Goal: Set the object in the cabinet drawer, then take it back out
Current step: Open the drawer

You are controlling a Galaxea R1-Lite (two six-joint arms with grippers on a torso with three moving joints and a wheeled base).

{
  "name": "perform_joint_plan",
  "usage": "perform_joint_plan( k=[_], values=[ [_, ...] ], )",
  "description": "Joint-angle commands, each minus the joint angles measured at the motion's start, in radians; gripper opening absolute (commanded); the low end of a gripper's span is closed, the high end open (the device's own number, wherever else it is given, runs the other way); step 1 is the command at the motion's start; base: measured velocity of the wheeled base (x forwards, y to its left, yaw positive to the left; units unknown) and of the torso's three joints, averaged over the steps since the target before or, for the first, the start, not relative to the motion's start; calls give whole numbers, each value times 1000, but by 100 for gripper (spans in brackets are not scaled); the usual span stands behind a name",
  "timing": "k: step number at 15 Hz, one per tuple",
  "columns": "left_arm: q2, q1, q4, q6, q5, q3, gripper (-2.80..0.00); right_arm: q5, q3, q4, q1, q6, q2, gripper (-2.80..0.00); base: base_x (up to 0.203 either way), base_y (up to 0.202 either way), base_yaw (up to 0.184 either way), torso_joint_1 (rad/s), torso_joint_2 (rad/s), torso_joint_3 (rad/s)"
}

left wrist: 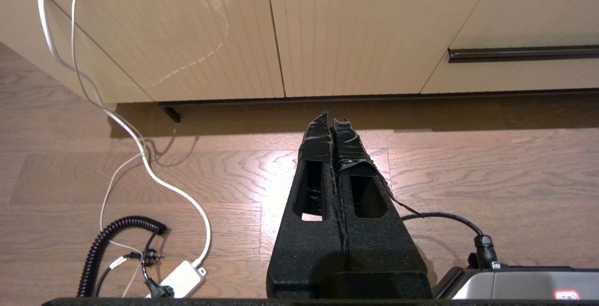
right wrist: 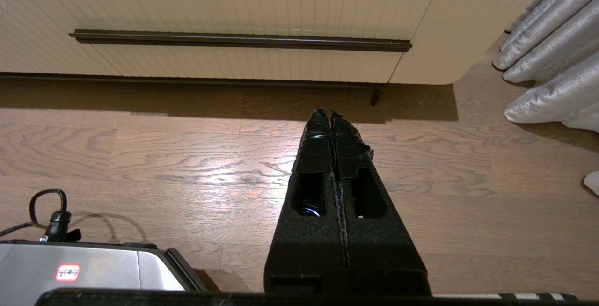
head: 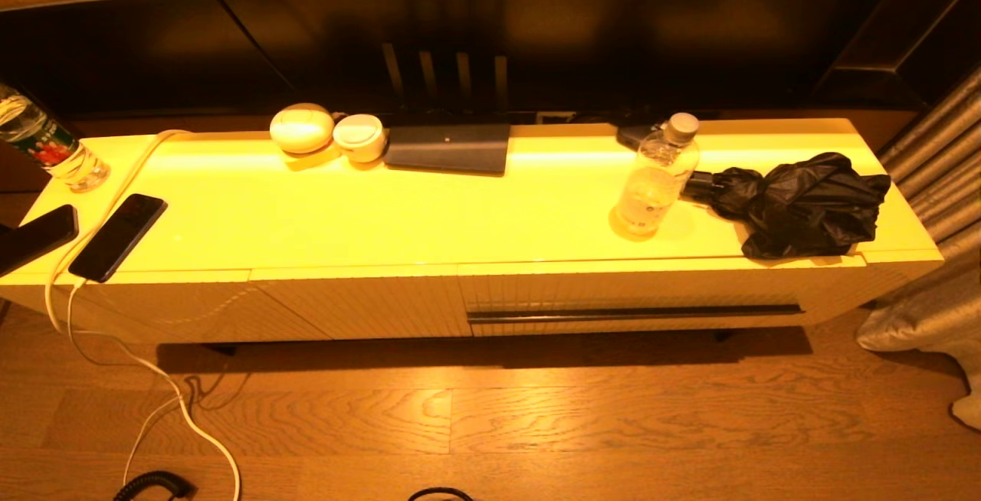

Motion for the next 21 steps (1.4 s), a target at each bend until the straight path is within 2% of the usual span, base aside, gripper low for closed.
perform_joint_plan(
  k=[1,18,21],
  values=[
    [0,0,0,0,0,2,-280,1,1,0,0,1,-1,-280,0,0,0,0,0,0],
    [0,0,0,0,0,2,-280,-4,-3,5,0,-11,-2,-280,0,0,0,0,0,0],
    [0,0,0,0,0,2,-280,-16,-70,68,0,-19,12,-280,0,0,0,0,0,0]
  ],
)
